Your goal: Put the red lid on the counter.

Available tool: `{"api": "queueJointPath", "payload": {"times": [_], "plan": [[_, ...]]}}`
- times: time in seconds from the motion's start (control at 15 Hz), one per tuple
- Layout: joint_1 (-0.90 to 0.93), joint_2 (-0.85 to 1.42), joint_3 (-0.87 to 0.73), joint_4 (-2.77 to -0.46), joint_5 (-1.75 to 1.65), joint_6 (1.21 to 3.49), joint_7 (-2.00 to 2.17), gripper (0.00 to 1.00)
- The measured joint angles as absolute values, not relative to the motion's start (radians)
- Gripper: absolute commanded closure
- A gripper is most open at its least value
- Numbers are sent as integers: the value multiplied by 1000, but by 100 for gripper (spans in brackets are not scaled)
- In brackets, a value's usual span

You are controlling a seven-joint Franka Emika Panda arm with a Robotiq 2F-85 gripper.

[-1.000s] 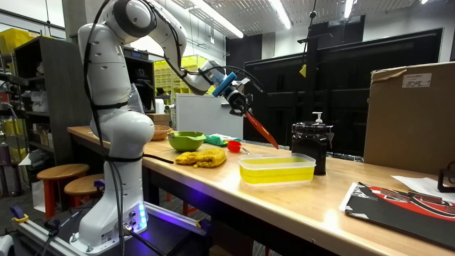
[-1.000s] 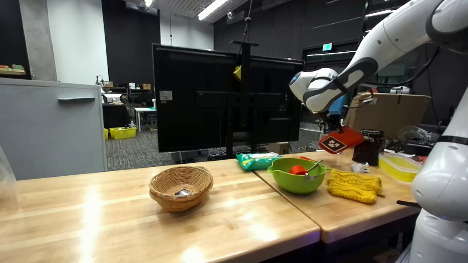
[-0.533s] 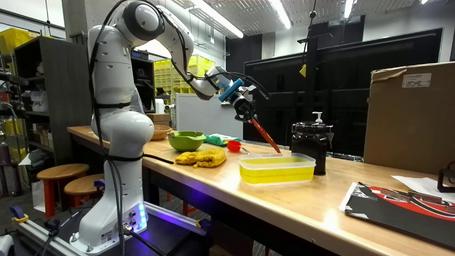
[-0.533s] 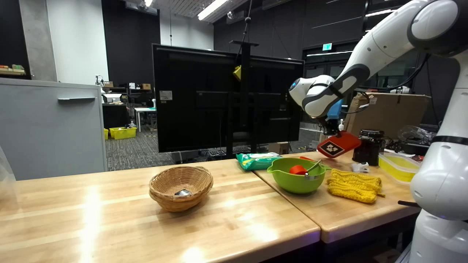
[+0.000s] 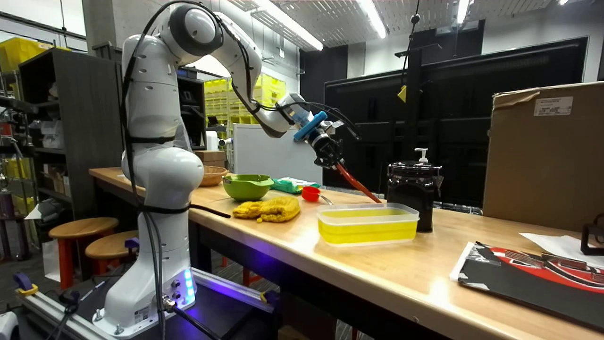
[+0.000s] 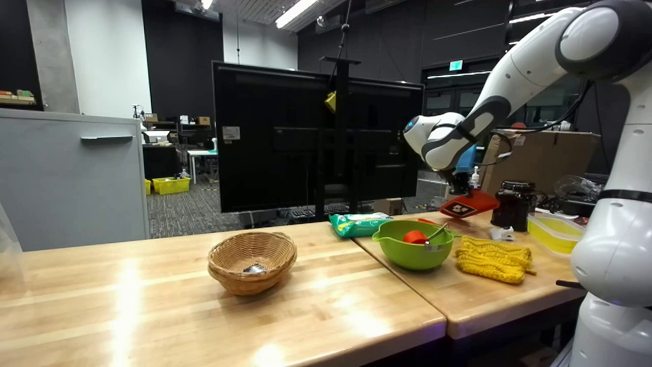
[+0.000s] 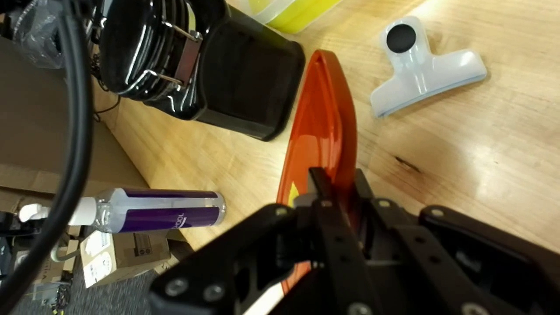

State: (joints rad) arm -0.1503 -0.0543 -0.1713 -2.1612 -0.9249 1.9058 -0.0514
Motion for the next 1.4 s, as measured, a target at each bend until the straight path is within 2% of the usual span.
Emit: {"api": "queueJointPath", "payload": {"times": [1.33, 1.4], "plan": [[-159, -2, -172, -2200, -780, 1935, -103, 97], [-160, -2, -173, -2202, -780, 1935, -111, 90]]}}
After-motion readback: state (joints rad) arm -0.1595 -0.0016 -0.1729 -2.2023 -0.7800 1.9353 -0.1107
